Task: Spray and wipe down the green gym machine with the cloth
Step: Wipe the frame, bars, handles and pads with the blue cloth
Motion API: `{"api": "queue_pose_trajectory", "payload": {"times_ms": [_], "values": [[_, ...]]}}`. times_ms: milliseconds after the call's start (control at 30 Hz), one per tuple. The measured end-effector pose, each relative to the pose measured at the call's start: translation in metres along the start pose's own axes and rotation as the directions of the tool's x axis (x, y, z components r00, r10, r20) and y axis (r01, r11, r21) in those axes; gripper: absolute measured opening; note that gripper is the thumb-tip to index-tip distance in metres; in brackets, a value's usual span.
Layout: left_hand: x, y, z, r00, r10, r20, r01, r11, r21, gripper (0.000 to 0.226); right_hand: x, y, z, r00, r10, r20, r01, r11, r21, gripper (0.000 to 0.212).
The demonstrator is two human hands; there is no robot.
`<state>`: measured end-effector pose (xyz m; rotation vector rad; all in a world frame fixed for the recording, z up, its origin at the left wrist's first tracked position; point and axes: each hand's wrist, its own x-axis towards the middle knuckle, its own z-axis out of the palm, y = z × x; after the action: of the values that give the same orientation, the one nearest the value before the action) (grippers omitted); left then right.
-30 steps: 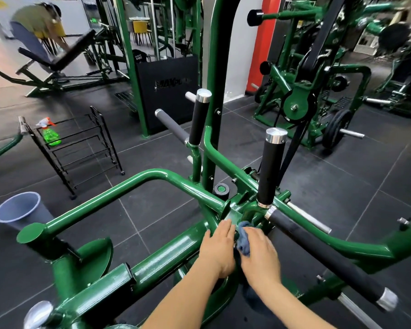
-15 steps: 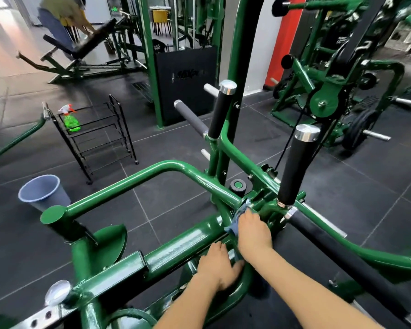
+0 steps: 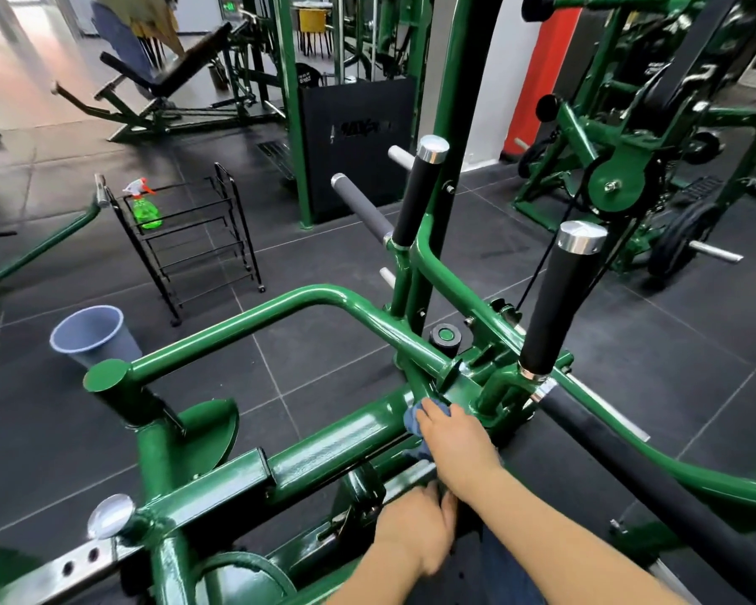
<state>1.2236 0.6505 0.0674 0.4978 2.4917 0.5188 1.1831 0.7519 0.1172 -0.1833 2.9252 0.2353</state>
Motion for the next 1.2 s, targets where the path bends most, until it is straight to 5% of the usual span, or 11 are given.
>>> {"api": "queue_pose_trajectory", "payload": {"times_ms": [100, 333, 633, 800, 967, 1200], "values": [[-0.002, -0.002, -0.002, 0.998, 0.027, -0.063, -0.023, 0.998, 0.051, 0.063, 0.012, -0.004, 0.002, 0.997, 0.013, -0.073, -0.013, 1.0, 0.004, 0.058], [-0.017, 0.001, -0.002, 0.977, 0.04, -0.209, -0.021, 0.995, 0.093, 0.04, -0.018, -0.003, 0.018, 0.994, 0.058, -0.097, -0.034, 0.971, 0.235, 0.051], [-0.012, 0.004, -0.001, 0.959, -0.018, -0.283, 0.072, 0.981, 0.18, 0.027, -0.081, -0.014, 0.051, 0.982, 0.18, 0.051, -0.172, 0.759, 0.628, 0.073], [-0.019, 0.013, -0.001, 0.871, -0.237, -0.431, 0.308, 0.946, 0.102, 0.034, -0.065, 0.008, 0.035, 0.998, 0.026, -0.052, 0.005, 0.852, 0.524, 0.059], [-0.02, 0.016, 0.006, 0.835, -0.312, -0.454, 0.367, 0.929, 0.037, 0.034, -0.023, 0.025, 0.025, 0.989, -0.118, -0.091, 0.144, 0.916, 0.375, 0.041], [-0.018, 0.017, 0.014, 0.778, -0.295, -0.555, 0.388, 0.92, 0.055, 0.031, -0.007, 0.015, 0.03, 0.973, -0.041, -0.226, 0.111, 0.944, 0.31, 0.03]]}}
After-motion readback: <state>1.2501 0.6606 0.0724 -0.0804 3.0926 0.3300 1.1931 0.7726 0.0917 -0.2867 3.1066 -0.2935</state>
